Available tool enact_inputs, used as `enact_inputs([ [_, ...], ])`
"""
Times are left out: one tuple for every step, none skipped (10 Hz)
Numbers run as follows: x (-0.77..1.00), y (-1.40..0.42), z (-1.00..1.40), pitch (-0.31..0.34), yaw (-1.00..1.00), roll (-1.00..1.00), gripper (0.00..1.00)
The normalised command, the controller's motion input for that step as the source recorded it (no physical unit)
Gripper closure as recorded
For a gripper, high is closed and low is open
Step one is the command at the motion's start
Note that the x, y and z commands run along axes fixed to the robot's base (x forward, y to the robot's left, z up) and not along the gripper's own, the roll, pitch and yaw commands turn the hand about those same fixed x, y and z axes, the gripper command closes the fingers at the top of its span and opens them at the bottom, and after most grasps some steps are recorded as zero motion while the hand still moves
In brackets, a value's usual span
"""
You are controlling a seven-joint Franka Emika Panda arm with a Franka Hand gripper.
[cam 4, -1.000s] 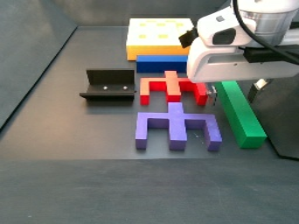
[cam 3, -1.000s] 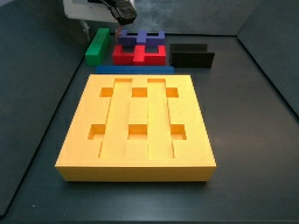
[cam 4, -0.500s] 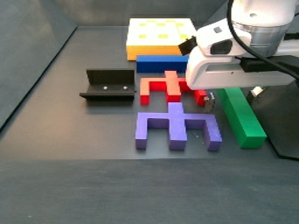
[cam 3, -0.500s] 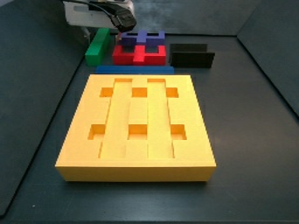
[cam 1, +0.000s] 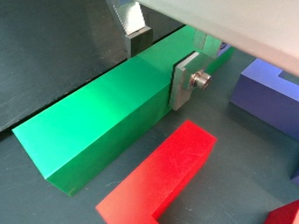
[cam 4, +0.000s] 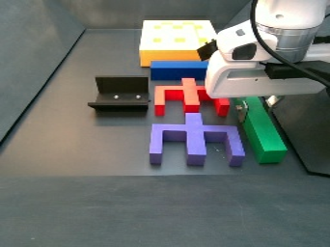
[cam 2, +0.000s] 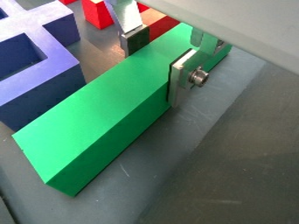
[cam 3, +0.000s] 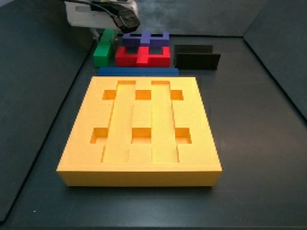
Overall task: Pick up the green object. Move up. Move to above the board. Insert the green object.
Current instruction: Pick up the green object.
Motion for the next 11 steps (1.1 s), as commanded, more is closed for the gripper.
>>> enact_inputs([
  [0.0,0.0,0.0,0.0,0.0,0.0,1.0],
  [0.0,0.0,0.0,0.0,0.0,0.0,1.0],
  [0.0,0.0,0.0,0.0,0.0,0.0,1.0],
  [0.0,0.0,0.0,0.0,0.0,0.0,1.0],
  [0.0,0.0,0.0,0.0,0.0,0.0,1.0],
  [0.0,0.0,0.0,0.0,0.0,0.0,1.0],
  [0.0,0.0,0.0,0.0,0.0,0.0,1.0],
  [0.0,0.0,0.0,0.0,0.0,0.0,1.0],
  [0.0,0.0,0.0,0.0,0.0,0.0,1.0],
  [0.0,0.0,0.0,0.0,0.0,0.0,1.0],
  [0.0,0.0,0.0,0.0,0.0,0.0,1.0],
])
